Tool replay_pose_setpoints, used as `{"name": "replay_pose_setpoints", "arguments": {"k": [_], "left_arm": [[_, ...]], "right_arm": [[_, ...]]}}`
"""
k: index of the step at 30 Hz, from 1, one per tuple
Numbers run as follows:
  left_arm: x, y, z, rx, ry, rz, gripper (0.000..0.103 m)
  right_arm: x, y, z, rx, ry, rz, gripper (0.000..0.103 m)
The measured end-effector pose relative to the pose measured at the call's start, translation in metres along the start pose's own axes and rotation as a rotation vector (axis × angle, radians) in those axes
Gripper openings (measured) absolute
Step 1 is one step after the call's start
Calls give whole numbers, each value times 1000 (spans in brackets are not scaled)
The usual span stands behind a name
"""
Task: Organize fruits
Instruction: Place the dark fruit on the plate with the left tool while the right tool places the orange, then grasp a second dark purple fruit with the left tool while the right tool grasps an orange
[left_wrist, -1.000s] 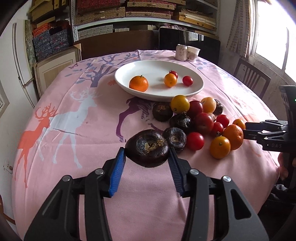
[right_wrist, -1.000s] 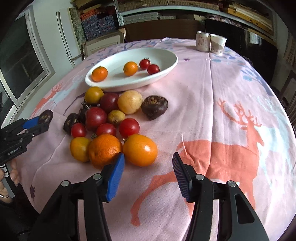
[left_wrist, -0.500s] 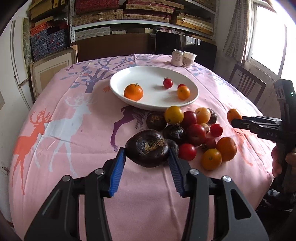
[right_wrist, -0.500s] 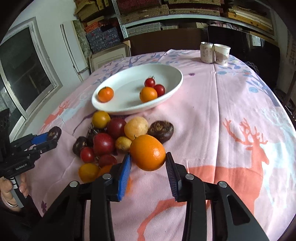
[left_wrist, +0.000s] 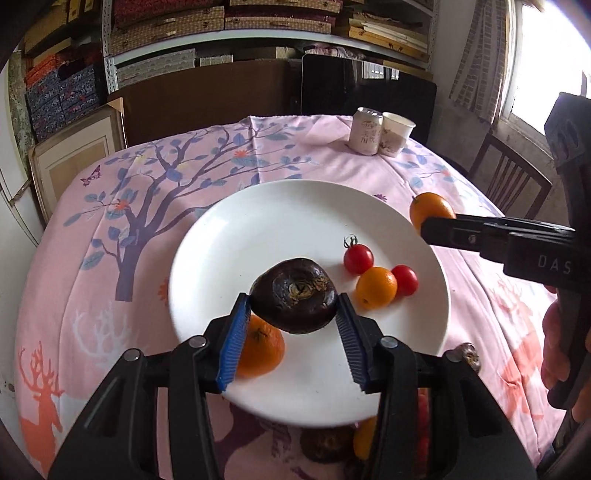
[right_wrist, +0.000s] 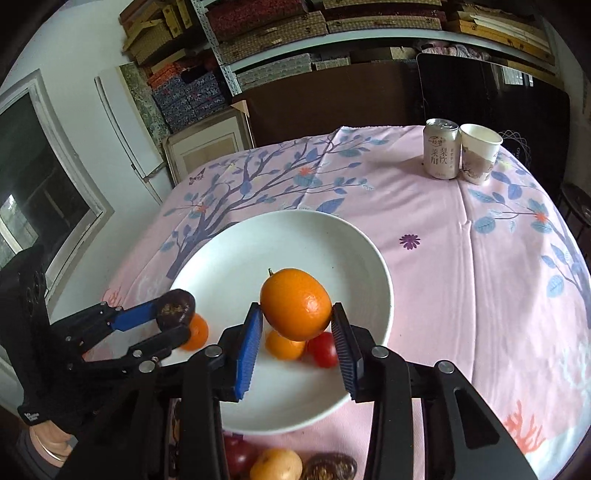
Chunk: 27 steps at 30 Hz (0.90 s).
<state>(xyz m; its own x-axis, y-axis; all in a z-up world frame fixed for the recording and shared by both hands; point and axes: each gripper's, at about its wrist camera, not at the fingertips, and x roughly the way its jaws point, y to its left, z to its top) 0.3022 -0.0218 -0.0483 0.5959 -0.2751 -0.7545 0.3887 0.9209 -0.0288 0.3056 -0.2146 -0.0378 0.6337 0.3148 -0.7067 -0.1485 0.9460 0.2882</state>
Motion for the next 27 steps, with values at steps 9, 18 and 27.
{"name": "replay_pose_setpoints", "arguments": {"k": [9,18,27], "left_arm": [[-57,11,-38,-48,-93,-37,83],[-87,-29,-156,189,3,76,85],[-56,-44,-155,187,67,47,60]], "right_arm": [[-57,10,-44,-65,-59,-5,58],[-115,6,-148,-80,-51,36,64],[-116,4,-183,-62,1,32,64]]}}
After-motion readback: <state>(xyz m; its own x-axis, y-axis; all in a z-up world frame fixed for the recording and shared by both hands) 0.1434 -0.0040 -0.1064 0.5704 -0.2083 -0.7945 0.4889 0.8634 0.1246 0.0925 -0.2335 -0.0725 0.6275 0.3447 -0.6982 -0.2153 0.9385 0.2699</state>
